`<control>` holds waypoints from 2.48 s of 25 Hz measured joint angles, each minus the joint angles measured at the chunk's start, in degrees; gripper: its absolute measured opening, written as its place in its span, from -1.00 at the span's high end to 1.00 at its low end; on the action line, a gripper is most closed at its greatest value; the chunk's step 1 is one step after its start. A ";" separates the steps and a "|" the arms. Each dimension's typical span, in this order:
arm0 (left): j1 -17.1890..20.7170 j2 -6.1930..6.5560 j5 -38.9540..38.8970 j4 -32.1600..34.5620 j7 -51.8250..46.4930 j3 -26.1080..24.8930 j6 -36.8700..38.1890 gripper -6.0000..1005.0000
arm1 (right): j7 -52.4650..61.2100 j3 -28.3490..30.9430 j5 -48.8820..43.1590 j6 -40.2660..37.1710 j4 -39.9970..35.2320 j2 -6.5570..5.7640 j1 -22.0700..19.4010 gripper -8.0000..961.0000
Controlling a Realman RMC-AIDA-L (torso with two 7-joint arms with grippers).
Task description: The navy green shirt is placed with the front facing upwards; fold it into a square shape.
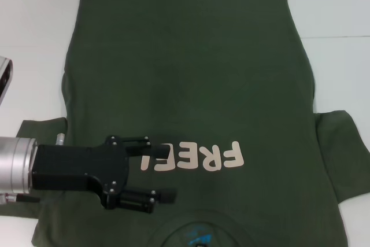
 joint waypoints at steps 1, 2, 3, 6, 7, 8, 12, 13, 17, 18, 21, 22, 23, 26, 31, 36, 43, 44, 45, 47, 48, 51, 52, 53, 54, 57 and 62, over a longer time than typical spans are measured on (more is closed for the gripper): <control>0.00 -0.03 0.00 0.00 0.00 -0.01 0.01 -0.68 | 0.68 -0.12 -0.81 -0.02 0.71 -0.05 0.39 -0.90; 0.03 -0.08 -0.01 -0.01 0.06 -0.01 0.00 -0.68 | 1.05 -0.16 -1.42 -0.02 1.19 -0.08 0.62 -0.90; 0.07 -0.11 -0.02 0.00 0.13 -0.01 -0.05 -0.68 | 1.41 -0.09 -2.11 -0.04 2.03 -0.15 0.95 -0.90; 0.09 -0.14 -0.04 0.00 0.20 -0.03 -0.34 -0.68 | 2.23 -0.14 -2.82 0.00 5.11 -0.64 1.57 -0.90; 0.04 -0.14 -0.04 0.00 0.21 -0.03 -0.35 -0.68 | 2.44 -0.30 -2.94 0.00 5.96 -0.77 1.72 -0.90; -0.02 -0.12 -0.05 0.00 0.21 -0.03 -0.35 -0.68 | 2.64 -0.48 -3.04 0.18 6.64 -0.91 1.87 -0.90; -0.10 -0.07 -0.07 0.00 0.24 -0.03 -0.49 -0.68 | 2.99 -0.51 -3.08 0.97 8.53 -1.03 2.23 -0.90; -0.10 -0.09 -0.08 0.00 0.30 -0.03 -0.61 -0.68 | 3.02 -0.51 -2.99 1.37 8.98 -1.00 2.25 -0.90; -0.10 -0.12 -0.09 0.00 0.58 -0.03 -1.00 -0.68 | 3.03 -0.53 -2.90 3.46 10.69 -0.82 2.49 -0.90; -0.09 -0.12 -0.09 0.00 0.59 -0.03 -1.15 -0.67 | 3.03 -0.52 -2.88 3.86 11.16 -0.87 2.60 -0.90; -0.07 -0.11 -0.09 0.00 0.55 -0.04 -1.54 -0.67 | 3.05 -0.50 -2.85 4.93 12.86 -1.10 3.04 -0.88; -0.07 -0.11 -0.09 0.00 0.46 -0.03 -1.56 -0.67 | 3.06 -0.51 -2.85 5.25 13.31 -1.11 3.13 -0.87; -0.06 -0.11 -0.09 0.00 0.38 -0.03 -1.56 -0.67 | 3.06 -0.52 -2.85 5.49 13.63 -1.13 3.21 -0.87; -0.05 -0.11 -0.11 0.00 0.32 -0.04 -1.56 -0.67 | 3.05 -0.60 -3.04 6.52 14.90 -1.17 3.52 -0.85; -0.05 -0.11 -0.18 0.00 0.21 -0.03 -1.58 -0.67 | 3.03 -0.64 -3.16 7.45 16.18 -1.34 3.84 -0.82; -0.04 -0.11 -0.18 0.00 0.20 -0.03 -2.50 -0.67 | 3.03 -0.79 -3.20 7.60 16.45 -1.41 4.02 -0.80; -0.05 -0.11 -0.18 0.00 0.22 -0.03 -2.89 -0.66 | 3.17 -2.44 -3.29 7.70 17.78 -1.52 4.01 -0.61; -0.04 -0.11 -0.18 0.00 0.35 -0.03 -2.98 -0.66 | 3.27 -2.99 -3.30 7.91 18.34 -1.59 4.03 -0.54; -0.04 -0.11 -0.18 0.00 0.35 -0.03 -2.98 -0.66 | 3.27 -2.99 -3.30 7.91 18.34 -1.59 4.03 -0.46; -0.05 -0.11 -0.18 0.00 0.43 -0.03 -3.14 -0.66 | 3.40 -3.15 -3.30 8.06 18.64 -1.64 4.04 -0.31; -0.04 -0.11 -0.18 0.00 0.44 -0.03 -3.18 -0.66 | 3.49 -3.16 -3.30 8.10 18.75 -1.65 4.04 -0.30; -0.04 -0.11 -0.18 0.00 0.45 -0.03 -3.21 -0.66 | 3.74 -3.17 -3.24 8.22 18.73 -1.75 4.03 -0.27; -0.04 -0.11 -0.18 0.00 0.46 -0.03 -3.21 -0.66 | 3.76 -3.16 -3.22 8.32 18.73 -1.80 4.03 -0.26; -0.04 -0.11 -0.18 0.00 0.46 -0.03 -3.21 -0.66 | 3.77 -3.15 -3.24 8.46 18.72 -1.81 4.02 -0.25; -0.04 -0.11 -0.18 0.00 0.47 -0.03 -3.21 -0.66 | 3.77 -3.15 -3.27 8.60 18.72 -1.82 4.02 -0.24; -0.01 -0.11 -0.17 -0.01 0.48 -0.03 -3.21 -0.66 | 3.87 -3.16 -3.33 9.08 18.74 -1.83 4.02 -0.21; 0.16 -0.11 -0.17 0.00 0.44 -0.03 -3.26 -0.65 | 3.43 -3.16 -3.01 8.82 18.77 -1.85 3.96 -0.10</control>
